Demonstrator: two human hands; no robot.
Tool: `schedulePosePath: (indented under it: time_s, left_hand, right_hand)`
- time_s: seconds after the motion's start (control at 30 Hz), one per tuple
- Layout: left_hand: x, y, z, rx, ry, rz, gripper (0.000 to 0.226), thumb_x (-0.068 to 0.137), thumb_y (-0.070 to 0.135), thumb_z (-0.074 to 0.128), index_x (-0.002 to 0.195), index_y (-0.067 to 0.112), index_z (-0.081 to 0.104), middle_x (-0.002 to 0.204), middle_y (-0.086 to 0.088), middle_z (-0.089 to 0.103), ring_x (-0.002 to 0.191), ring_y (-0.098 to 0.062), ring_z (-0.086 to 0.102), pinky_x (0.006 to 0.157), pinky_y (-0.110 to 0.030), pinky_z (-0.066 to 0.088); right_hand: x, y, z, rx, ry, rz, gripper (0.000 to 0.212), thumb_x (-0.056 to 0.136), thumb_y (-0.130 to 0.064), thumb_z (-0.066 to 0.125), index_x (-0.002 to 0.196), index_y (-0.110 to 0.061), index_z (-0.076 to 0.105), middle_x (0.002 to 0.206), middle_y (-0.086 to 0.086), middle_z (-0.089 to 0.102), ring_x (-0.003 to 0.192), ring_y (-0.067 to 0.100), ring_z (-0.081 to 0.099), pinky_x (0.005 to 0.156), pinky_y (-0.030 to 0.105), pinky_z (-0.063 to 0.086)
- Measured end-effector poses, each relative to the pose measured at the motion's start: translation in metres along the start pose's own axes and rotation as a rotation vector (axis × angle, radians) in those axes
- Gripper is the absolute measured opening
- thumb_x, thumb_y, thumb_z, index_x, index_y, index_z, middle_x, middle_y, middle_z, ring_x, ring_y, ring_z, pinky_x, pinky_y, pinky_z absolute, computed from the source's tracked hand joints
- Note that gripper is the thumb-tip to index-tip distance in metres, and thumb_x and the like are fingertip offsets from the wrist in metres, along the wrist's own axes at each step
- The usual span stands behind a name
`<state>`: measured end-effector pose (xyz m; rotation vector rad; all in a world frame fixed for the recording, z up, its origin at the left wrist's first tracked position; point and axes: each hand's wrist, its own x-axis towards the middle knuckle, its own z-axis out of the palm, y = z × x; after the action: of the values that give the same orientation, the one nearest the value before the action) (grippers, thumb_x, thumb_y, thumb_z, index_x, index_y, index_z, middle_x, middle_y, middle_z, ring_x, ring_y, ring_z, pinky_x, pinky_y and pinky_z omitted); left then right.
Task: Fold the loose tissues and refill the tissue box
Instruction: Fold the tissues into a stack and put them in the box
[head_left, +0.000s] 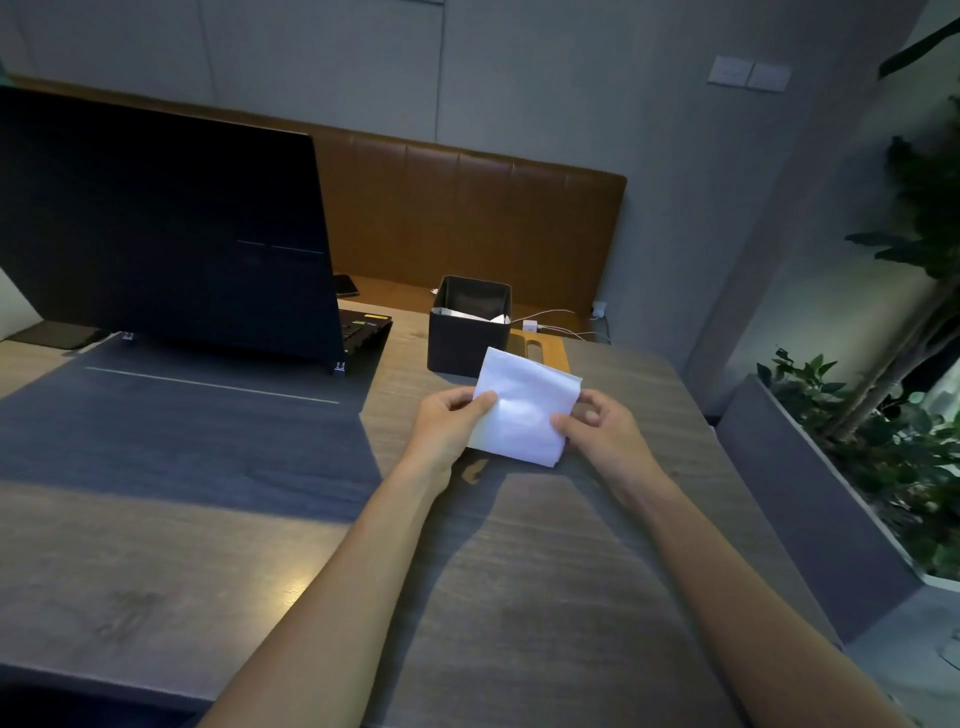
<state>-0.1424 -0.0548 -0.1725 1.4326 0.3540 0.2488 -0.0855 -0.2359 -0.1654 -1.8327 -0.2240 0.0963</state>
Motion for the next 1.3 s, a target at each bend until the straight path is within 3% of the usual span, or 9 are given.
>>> schedulePosePath:
  time_s: [0.27,0.43,0.53,0.63,0.8,0.9,0.97,1.07,1.3]
  left_hand:
    - [0.024,0.007,0.009,0.14,0.139,0.105,0.014,0.092,0.028,0.072,0.105,0.025,0.066,0.105,0.004,0.066,0.093,-0.012,0.062,0.073,-0.029,0.06]
    - [0.078,0.05,-0.001,0.256,0.222,0.254,0.025,0.088,0.028,0.076,0.11,0.027,0.064,0.102,0.005,0.065,0.092,-0.01,0.061,0.073,-0.029,0.056]
    - [0.116,0.077,-0.009,0.367,0.264,0.344,0.024,0.087,0.03,0.077,0.104,0.031,0.061,0.095,0.01,0.064,0.09,-0.01,0.062,0.083,-0.037,0.059]
    - [0.148,0.089,-0.013,0.503,0.301,0.377,0.028,0.087,0.032,0.075,0.107,0.032,0.055,0.095,0.009,0.062,0.094,-0.014,0.063,0.082,-0.037,0.059]
    - [0.186,0.084,-0.017,0.801,0.356,0.35,0.04,0.09,0.032,0.075,0.122,0.028,0.051,0.104,0.005,0.062,0.099,-0.022,0.062,0.098,-0.047,0.051]
    - [0.202,0.081,-0.018,0.872,0.345,0.321,0.05,0.09,0.032,0.075,0.133,0.025,0.05,0.107,0.002,0.063,0.102,-0.022,0.063,0.099,-0.046,0.051]
    - [0.211,0.081,-0.018,0.96,0.318,0.323,0.034,0.092,0.031,0.073,0.123,0.024,0.061,0.105,0.003,0.064,0.102,-0.021,0.063,0.1,-0.046,0.05]
    - [0.222,0.084,-0.015,1.138,0.274,0.361,0.006,0.095,0.026,0.069,0.099,0.023,0.072,0.106,0.0,0.071,0.097,-0.02,0.062,0.103,-0.044,0.046]
    - [0.23,0.089,-0.006,1.539,0.059,0.35,0.031,0.091,0.034,0.074,0.115,0.015,0.069,0.104,-0.005,0.066,0.1,-0.023,0.058,0.099,-0.041,0.046]
  right_hand:
    - [0.028,-0.015,0.006,-0.013,0.141,-0.075,0.031,0.094,-0.018,0.069,0.122,-0.024,0.057,0.103,-0.001,0.072,0.092,0.012,0.07,0.071,0.028,0.062]
    - [0.075,-0.046,0.018,-0.083,0.193,-0.301,0.021,0.09,-0.011,0.071,0.104,-0.015,0.056,0.093,-0.003,0.064,0.081,0.005,0.061,0.062,0.009,0.047]
    - [0.117,-0.062,0.026,-0.156,0.194,-0.404,0.012,0.087,-0.007,0.068,0.091,-0.017,0.064,0.092,-0.001,0.068,0.084,0.01,0.064,0.068,0.011,0.046]
    - [0.154,-0.075,0.033,-0.229,0.152,-0.43,0.017,0.087,-0.009,0.064,0.095,-0.019,0.074,0.097,-0.006,0.072,0.094,0.011,0.066,0.078,0.025,0.054]
    - [0.194,-0.075,0.05,-0.489,0.078,-0.437,0.025,0.09,-0.008,0.064,0.111,-0.014,0.076,0.114,0.001,0.072,0.105,0.015,0.064,0.081,0.02,0.045]
    - [0.209,-0.068,0.057,-0.583,-0.03,-0.361,0.032,0.09,-0.006,0.068,0.122,-0.012,0.071,0.125,0.002,0.065,0.107,0.013,0.058,0.069,0.012,0.043]
    - [0.217,-0.065,0.06,-0.669,-0.089,-0.339,0.033,0.089,-0.006,0.069,0.121,-0.012,0.071,0.123,0.002,0.065,0.101,0.012,0.058,0.065,0.012,0.045]
    - [0.227,-0.066,0.065,-0.82,-0.111,-0.353,0.022,0.091,-0.012,0.067,0.112,-0.015,0.075,0.11,0.002,0.071,0.092,0.015,0.065,0.077,0.031,0.061]
    - [0.231,-0.076,0.075,-1.098,-0.235,-0.349,0.017,0.091,-0.012,0.066,0.106,-0.015,0.074,0.097,0.003,0.07,0.085,0.019,0.067,0.077,0.035,0.061]
